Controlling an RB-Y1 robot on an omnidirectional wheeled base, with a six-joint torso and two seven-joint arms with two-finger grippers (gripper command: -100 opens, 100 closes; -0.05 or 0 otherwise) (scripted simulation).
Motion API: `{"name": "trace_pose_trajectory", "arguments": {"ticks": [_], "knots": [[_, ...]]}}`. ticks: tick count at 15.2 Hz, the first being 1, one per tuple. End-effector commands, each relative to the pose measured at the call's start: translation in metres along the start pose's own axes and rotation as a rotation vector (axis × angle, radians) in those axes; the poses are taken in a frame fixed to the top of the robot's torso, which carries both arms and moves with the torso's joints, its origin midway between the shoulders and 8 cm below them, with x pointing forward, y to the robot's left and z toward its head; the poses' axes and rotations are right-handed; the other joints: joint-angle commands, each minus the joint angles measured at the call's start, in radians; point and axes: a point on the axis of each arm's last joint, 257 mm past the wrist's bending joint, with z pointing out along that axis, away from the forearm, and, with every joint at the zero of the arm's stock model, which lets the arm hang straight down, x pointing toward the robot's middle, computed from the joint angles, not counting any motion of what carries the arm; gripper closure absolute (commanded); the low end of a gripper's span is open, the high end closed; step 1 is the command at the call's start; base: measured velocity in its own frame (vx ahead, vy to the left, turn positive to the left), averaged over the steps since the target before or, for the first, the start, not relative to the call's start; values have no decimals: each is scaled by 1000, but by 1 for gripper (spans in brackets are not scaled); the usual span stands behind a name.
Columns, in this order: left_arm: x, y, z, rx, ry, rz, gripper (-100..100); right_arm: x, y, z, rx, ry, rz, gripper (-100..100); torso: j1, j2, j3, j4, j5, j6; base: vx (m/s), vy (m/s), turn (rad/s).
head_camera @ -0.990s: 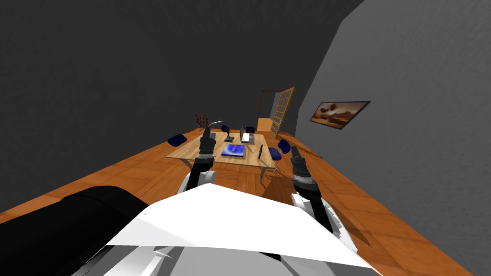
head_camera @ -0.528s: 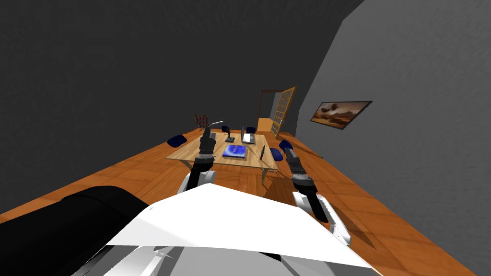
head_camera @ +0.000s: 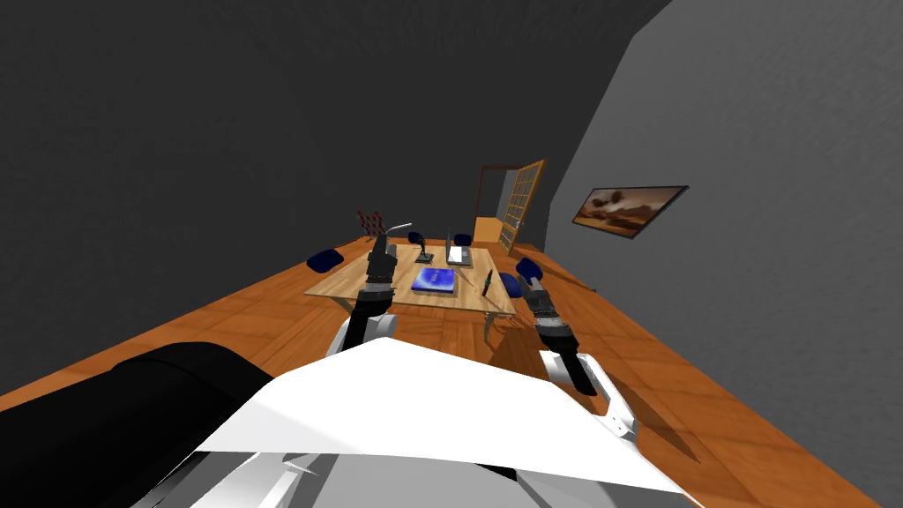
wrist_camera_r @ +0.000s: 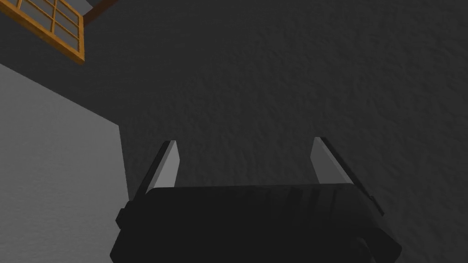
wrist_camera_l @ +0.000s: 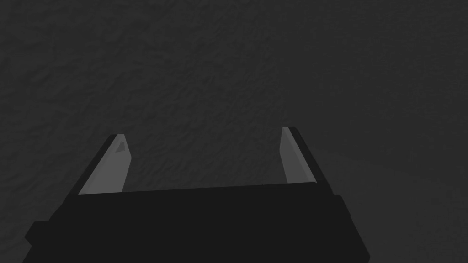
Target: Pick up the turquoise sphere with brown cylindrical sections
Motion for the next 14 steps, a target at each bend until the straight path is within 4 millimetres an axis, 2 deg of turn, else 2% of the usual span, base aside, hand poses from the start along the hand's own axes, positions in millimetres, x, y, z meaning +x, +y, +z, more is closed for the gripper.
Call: {"name": "trace_pose_trajectory", "arguments": {"ticks": [1, 5, 10, 12, 14], "knots": [[0, 0, 0, 0, 0, 0, 0, 9, -14, 2, 15, 28, -75, -100, 0, 0, 0, 0, 0, 0, 24, 64, -11], [0, 0, 0, 0, 0, 0, 0, 23, -34, 0, 44, 67, -135, -100, 0, 0, 0, 0, 0, 0, 28, 66, -9], [0, 0, 0, 0, 0, 0, 0, 44, -73, 0, 86, 144, -310, -100, 2, 0, 0, 0, 0, 0, 29, 85, -12], [0, 0, 0, 0, 0, 0, 0, 49, -79, -4, 98, 157, -314, -100, 2, -1, 0, 0, 0, 0, 30, 72, -9], [0, 0, 0, 0, 0, 0, 0, 58, -93, -6, 115, 188, -371, -100, 0, 0, 0, 0, 0, 0, 33, 57, -9]]}}
